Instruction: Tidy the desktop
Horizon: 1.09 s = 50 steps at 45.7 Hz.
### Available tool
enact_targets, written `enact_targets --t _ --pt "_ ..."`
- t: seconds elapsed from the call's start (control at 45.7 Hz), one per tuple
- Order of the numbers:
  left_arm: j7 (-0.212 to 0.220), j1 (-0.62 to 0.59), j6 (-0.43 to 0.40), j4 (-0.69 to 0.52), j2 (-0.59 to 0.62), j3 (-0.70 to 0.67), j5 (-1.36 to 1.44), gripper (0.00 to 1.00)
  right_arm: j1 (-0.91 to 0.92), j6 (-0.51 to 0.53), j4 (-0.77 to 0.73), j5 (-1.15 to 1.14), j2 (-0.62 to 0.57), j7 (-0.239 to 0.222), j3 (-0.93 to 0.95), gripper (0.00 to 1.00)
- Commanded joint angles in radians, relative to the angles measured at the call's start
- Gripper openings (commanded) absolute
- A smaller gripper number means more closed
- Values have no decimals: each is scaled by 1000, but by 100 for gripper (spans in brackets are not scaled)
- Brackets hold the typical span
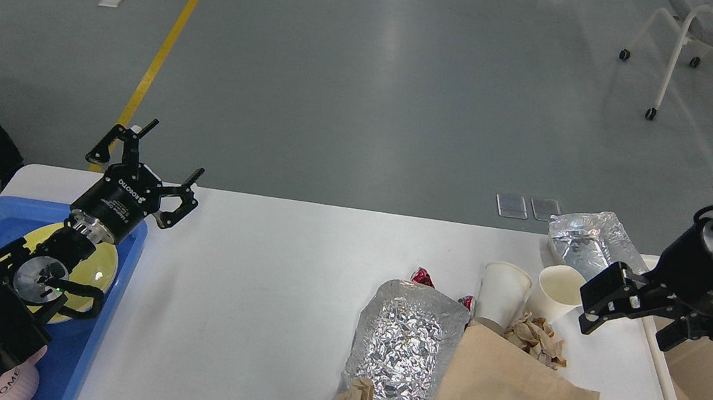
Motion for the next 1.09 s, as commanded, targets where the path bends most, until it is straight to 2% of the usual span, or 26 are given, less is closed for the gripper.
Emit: enact_targets --t 0.0,0.197,0.591,0.678,0.7,0.744,0.766,0.788,0.875,0.941,0.963,0.985,1.007,1.072 --pt "1 0 0 0 0 0 0 100 -218 -214 -26 3 32 -11 -3 100" --pt "1 1 0 0 0 0 0 100 -450 -392 -108 44 75 -55 6 100" --pt "1 0 0 0 0 0 0 100 -600 -534 -142 126 93 -60 52 100" --pt "1 0 0 0 0 0 0 100 -626 -573 -142 126 95 -60 51 96" --pt "1 0 0 0 0 0 0 100 -632 -580 -142 127 97 -60 52 92" --pt "1 0 0 0 0 0 0 100 -641 -586 -142 127 101 -60 51 77" --pt "1 0 0 0 0 0 0 100 -644 -587 -142 127 101 -60 51 68" --pt "1 1 0 0 0 0 0 100 -652 -590 -142 126 103 -60 51 53" --pt "1 0 0 0 0 0 0 100 -658 -607 -142 126 101 -58 52 38" --pt "1 0 0 0 0 0 0 100 -658 -615 -142 127 101 -57 57 31" --pt "1 0 0 0 0 0 0 100 -658 -615 -141 127 101 -55 60 21" --pt "1 1 0 0 0 0 0 100 -658 -615 -142 127 101 -55 61 3" --pt "1 0 0 0 0 0 0 100 -660 -615 -142 127 100 -55 66 0" --pt "1 0 0 0 0 0 0 100 -663 -618 -141 127 100 -55 74 0"
